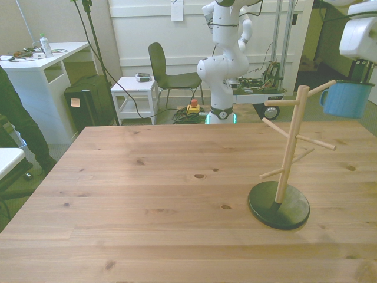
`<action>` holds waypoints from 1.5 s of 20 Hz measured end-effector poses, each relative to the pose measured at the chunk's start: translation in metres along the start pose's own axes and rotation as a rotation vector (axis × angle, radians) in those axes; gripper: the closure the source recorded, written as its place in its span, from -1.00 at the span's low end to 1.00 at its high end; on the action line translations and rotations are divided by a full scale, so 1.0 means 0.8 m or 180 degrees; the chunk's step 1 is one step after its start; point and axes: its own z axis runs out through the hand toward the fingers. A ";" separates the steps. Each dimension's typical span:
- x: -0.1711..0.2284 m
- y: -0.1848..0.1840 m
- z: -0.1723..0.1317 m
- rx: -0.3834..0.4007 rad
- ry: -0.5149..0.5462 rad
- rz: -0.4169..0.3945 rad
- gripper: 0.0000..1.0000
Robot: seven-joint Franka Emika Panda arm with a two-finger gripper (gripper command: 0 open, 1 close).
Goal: Hang the mug
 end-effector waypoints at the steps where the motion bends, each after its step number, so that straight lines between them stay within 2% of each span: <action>1: 0.005 -0.001 -0.003 0.0000 0.0002 -0.0018 1.00; 8: 0.031 0.002 -0.028 -0.0013 0.0006 -0.0194 1.00; 15: 0.058 0.032 -0.063 -0.0079 0.0026 -0.0455 1.00; 30: 0.085 0.044 -0.041 -0.0121 -0.0002 -0.0404 1.00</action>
